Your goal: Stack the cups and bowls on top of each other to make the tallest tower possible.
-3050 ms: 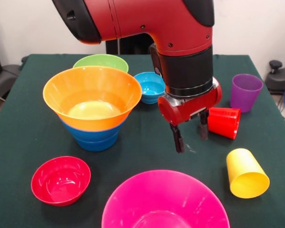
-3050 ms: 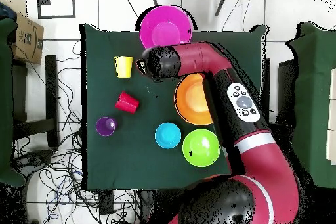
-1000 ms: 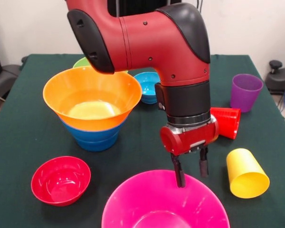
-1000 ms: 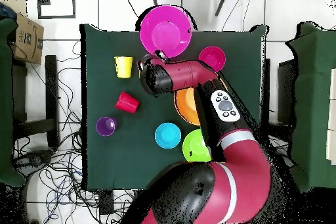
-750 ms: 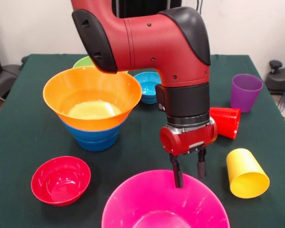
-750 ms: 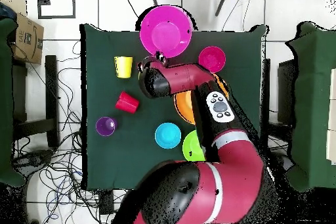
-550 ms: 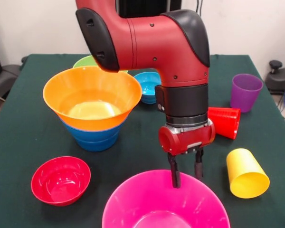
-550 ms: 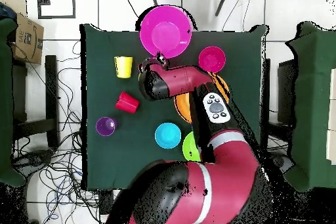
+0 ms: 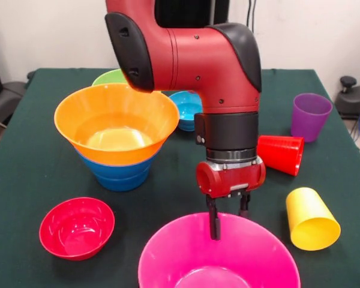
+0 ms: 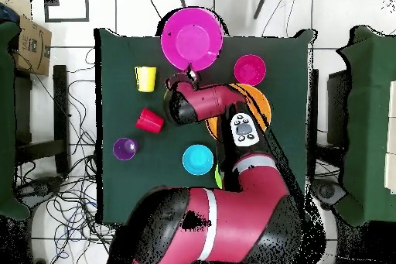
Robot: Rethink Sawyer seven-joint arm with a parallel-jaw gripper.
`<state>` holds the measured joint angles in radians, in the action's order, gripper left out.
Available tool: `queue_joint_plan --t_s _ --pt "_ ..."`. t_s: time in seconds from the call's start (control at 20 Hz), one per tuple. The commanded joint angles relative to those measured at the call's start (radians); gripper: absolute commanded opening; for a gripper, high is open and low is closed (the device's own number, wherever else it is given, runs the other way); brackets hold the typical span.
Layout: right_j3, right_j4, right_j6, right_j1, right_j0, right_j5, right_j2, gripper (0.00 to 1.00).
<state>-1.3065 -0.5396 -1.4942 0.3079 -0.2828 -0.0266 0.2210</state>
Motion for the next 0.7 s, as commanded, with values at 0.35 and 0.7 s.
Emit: queue_joint_plan --t_s 0.35,0.7 --pt "0.106 0.029 -0.157 -0.188 0.019 0.061 -0.046 1.0" --pt "0.084 0.077 -0.181 -0.178 0.036 0.09 -0.085 1.0"
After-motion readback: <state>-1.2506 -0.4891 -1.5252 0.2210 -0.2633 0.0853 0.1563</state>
